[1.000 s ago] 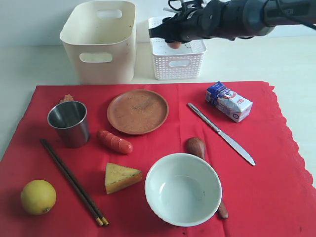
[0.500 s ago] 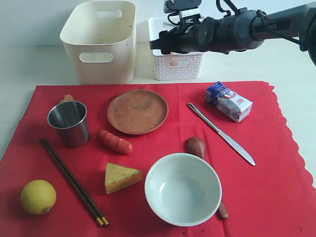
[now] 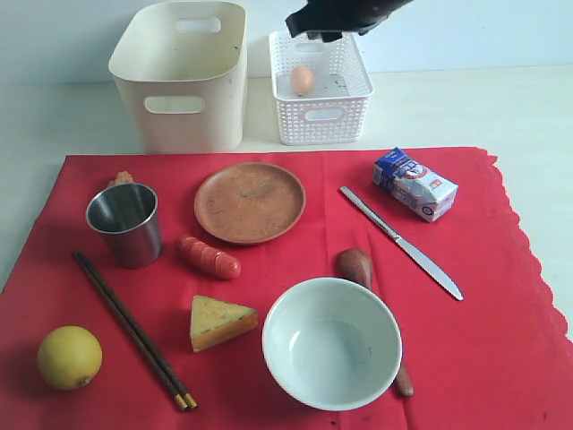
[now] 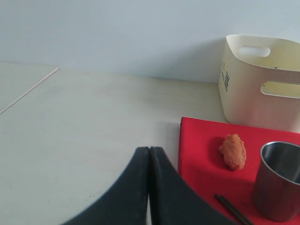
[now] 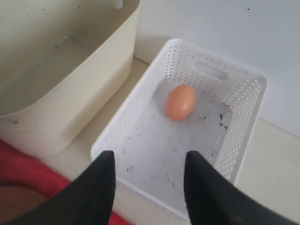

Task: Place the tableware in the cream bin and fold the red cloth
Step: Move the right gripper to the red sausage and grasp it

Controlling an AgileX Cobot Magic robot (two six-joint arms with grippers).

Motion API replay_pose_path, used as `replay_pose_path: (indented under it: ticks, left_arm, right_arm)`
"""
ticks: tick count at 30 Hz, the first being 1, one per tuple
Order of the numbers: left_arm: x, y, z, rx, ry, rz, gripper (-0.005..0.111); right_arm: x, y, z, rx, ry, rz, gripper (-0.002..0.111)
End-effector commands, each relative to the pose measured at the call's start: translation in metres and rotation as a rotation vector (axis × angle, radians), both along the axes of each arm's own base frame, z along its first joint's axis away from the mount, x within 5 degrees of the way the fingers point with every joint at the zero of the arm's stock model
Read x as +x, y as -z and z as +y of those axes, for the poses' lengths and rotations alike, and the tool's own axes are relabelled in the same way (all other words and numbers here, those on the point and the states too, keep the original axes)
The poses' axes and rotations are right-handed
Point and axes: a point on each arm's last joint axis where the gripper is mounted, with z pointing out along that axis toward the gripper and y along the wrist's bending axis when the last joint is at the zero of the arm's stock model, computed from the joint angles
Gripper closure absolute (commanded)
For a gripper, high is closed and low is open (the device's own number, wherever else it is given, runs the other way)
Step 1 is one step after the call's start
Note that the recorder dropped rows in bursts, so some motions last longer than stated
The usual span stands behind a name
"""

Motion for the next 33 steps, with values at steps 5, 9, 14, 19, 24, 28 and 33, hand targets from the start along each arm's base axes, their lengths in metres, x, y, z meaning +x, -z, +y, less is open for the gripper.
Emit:
replay_pose_path:
  ticks: [5,9,14,19,24,28,33]
  left_arm:
    - [0.0,-0.001,0.0,-0.001,-0.003,-0.011,0.105]
    - [0.0,-0.001,0.0,-0.001,-0.003,-0.011,0.105]
    - [0.0,-0.001,0.0,-0.001,-0.003,-0.011,0.105]
    - [0.0,-0.001,0.0,-0.001,-0.003,-0.011,0.105]
    - [0.0,-0.001,0.0,-0.001,-0.003,-0.011,0.105]
    - [0.0,-0.001,0.0,-0.001,-0.003,-0.011,0.105]
    - [0.0,-0.001,0.0,-0.001,-0.003,-0.011,0.105]
  right_arm:
    - [-0.047,-0.042,-0.026,-0.033,-0.002,0.094,0.091]
    - [-0.072,-0.046,-0.04,-0.009,0.008,0.089,0.101]
    - [-0.098,-0.041,-0.054,0.009,0.012,0.067,0.108]
    - [-0.116,-0.036,-0.052,0.053,-0.084,0.093,0.108]
    - [-0.143,-0.027,-0.021,0.005,-0.346,0.108,0.108]
    - [-0.162,-0.017,0.011,-0.013,-0.445,0.096,0.108]
    - [-0.177,0.014,0.051,-0.04,-0.516,0.092,0.108]
